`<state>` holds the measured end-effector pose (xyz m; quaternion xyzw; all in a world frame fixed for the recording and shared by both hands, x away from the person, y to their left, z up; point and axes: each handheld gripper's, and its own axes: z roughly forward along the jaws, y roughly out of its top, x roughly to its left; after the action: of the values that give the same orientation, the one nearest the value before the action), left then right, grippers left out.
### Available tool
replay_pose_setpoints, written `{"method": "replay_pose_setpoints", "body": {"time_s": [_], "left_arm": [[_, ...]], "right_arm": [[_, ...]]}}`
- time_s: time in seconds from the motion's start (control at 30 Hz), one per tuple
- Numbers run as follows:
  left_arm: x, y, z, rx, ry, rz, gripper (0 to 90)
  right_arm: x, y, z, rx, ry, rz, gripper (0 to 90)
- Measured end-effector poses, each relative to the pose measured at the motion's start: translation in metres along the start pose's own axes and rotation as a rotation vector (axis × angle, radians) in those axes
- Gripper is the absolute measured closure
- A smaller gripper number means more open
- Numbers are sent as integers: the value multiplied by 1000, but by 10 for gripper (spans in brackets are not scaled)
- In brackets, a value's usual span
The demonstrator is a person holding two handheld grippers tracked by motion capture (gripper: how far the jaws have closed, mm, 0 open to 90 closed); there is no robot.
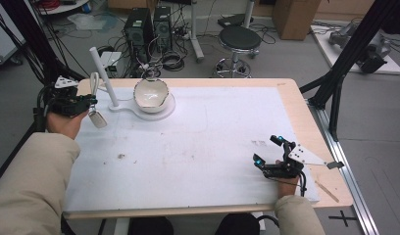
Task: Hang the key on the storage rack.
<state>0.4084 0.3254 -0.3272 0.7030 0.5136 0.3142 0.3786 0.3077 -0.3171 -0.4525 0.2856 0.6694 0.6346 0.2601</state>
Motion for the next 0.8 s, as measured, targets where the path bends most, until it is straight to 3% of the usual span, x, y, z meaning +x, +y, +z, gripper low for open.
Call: {"method": "replay_pose_setpoints", "body": {"time_s": [0.17,0.8], "left_arm": [[2,-2,8,18,7,-16,813],[-1,-5,20,36,6,9,813]], "right_arm": [[0,0,0,1,1,2,6],[0,0,0,4,0,3,6]]}}
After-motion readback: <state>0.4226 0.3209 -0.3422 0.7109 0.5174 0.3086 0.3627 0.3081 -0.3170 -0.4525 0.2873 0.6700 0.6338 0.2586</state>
